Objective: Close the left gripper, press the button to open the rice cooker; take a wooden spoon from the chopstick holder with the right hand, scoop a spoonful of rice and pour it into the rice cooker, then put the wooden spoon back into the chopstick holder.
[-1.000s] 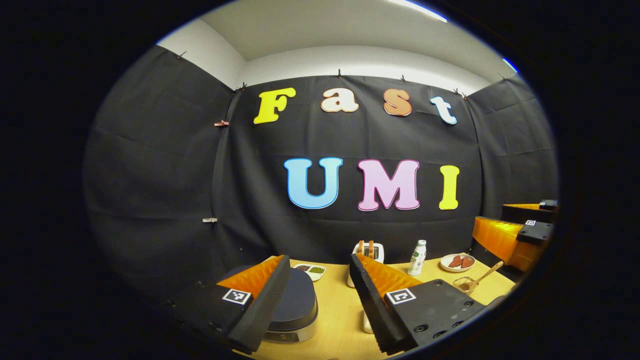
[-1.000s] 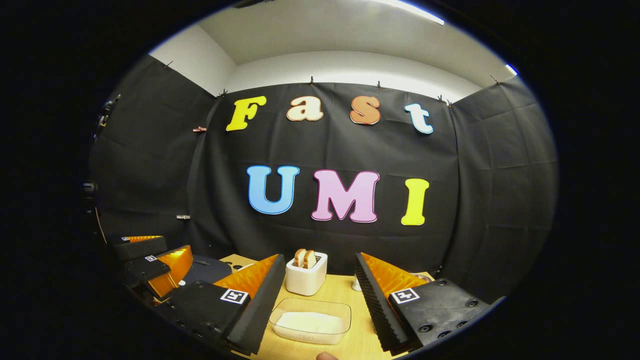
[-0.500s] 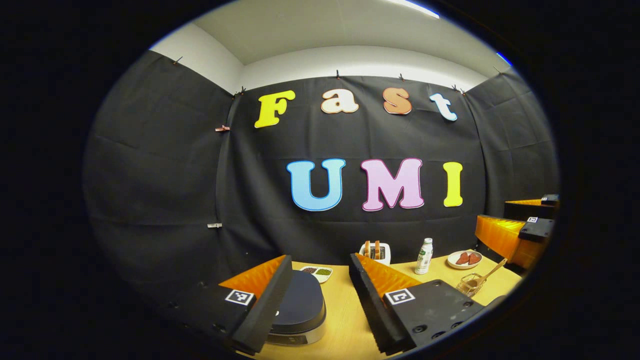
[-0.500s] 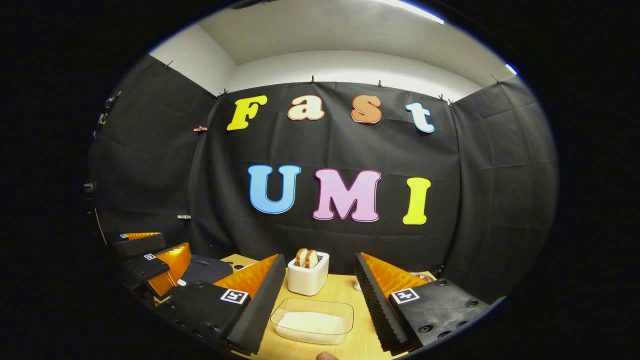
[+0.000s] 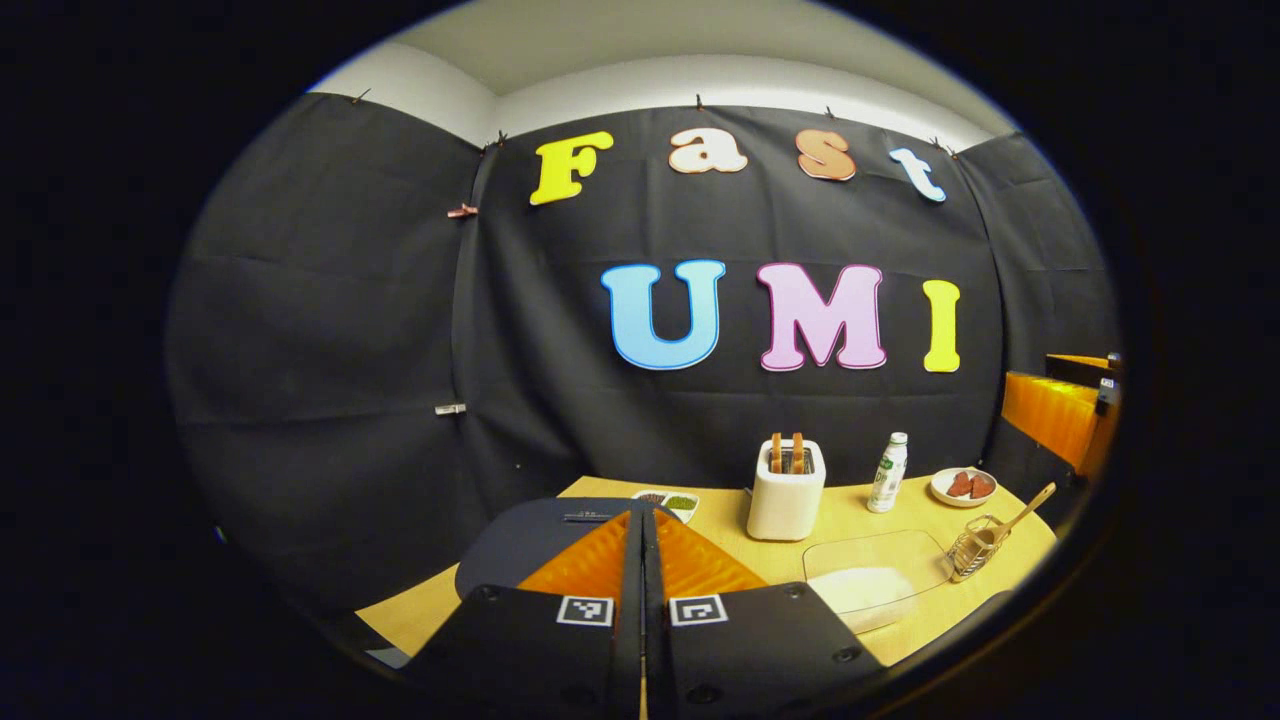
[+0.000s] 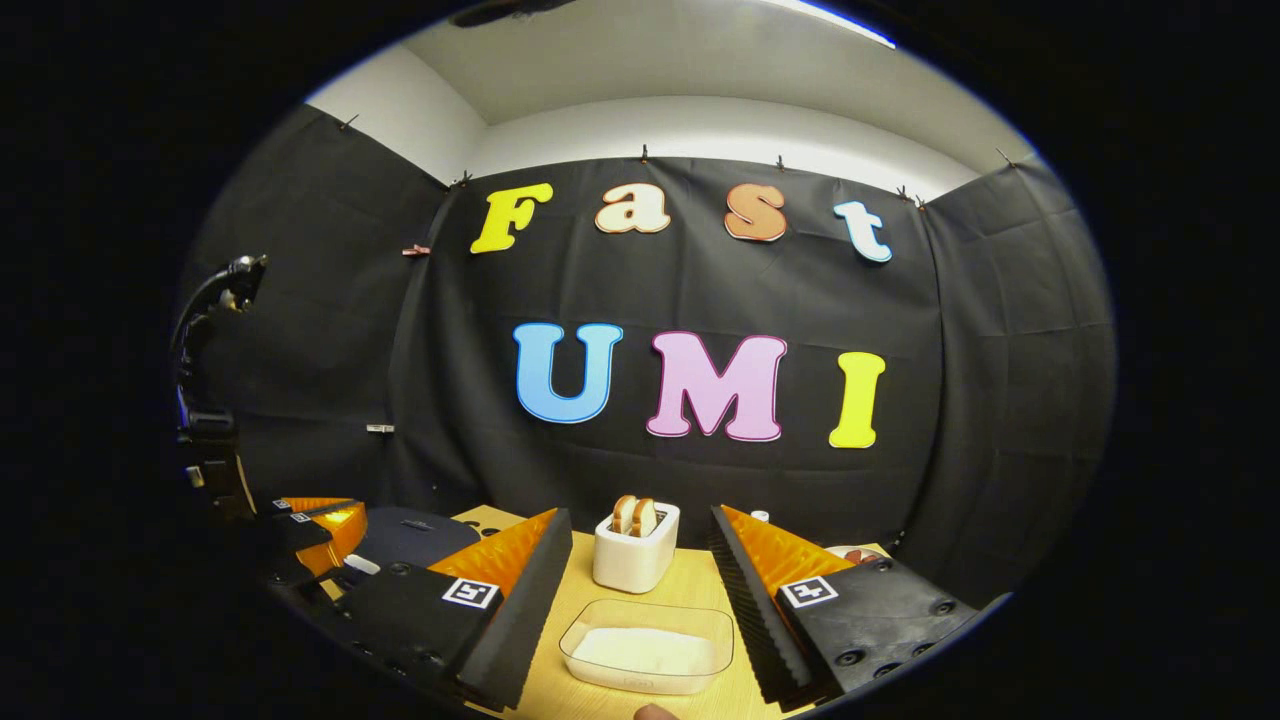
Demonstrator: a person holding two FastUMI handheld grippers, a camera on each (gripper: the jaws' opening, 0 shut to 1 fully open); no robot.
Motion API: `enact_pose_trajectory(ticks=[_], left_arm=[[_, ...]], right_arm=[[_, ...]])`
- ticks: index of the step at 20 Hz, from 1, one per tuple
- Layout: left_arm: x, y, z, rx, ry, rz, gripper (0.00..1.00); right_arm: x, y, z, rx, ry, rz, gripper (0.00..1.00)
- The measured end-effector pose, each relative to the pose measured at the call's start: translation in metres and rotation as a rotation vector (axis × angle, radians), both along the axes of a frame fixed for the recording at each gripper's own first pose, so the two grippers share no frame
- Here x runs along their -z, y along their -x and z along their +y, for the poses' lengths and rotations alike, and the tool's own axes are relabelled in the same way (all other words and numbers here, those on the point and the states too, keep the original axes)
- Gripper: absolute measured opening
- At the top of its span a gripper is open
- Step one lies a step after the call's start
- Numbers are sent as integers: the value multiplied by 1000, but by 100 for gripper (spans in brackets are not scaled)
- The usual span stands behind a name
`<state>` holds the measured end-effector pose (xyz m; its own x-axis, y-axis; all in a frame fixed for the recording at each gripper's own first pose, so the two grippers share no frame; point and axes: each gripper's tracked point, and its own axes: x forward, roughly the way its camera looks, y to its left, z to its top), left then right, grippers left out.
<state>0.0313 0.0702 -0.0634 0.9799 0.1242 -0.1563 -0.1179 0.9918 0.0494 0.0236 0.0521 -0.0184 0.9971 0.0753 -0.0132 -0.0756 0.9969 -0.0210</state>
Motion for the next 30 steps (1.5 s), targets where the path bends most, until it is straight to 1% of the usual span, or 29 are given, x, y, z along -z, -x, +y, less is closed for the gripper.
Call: enact_pose_trajectory(ticks=[4,7,9,13,15,19,20,22,23,25,27,29,30], left_arm=[[33,-5,24,-38,-14,105,6],[59,-4,40,-70,-19,192,5],[71,-4,47,-85,-18,225,5],[87,-6,51,-80,36,268,5],[99,-8,51,-91,37,304,6],[103,-6,51,-98,22,319,6],[105,-5,53,-100,35,324,6],[107,-6,55,-106,100,331,6],[107,-6,53,-105,116,341,6],[102,-4,50,-104,87,321,6],[92,-2,52,-131,77,293,6],[70,-5,50,-126,14,217,8],[57,-5,47,-136,-27,180,18]], right_arm=[[9,-13,14,-9,14,22,86],[3,-18,20,-14,3,5,87],[1,-19,24,-15,4,-5,86],[2,-18,28,-24,14,-3,86],[-1,-16,27,-23,21,-11,86],[-3,-13,25,-23,26,-19,86],[-4,-12,24,-22,27,-18,86],[-5,-9,23,-24,27,-21,86],[-5,-7,22,-23,24,-21,86],[-4,-6,21,-23,21,-19,86],[-5,-6,19,-25,21,-18,86],[-7,-3,16,-22,23,-25,86],[-8,-2,13,-19,23,-27,86]])
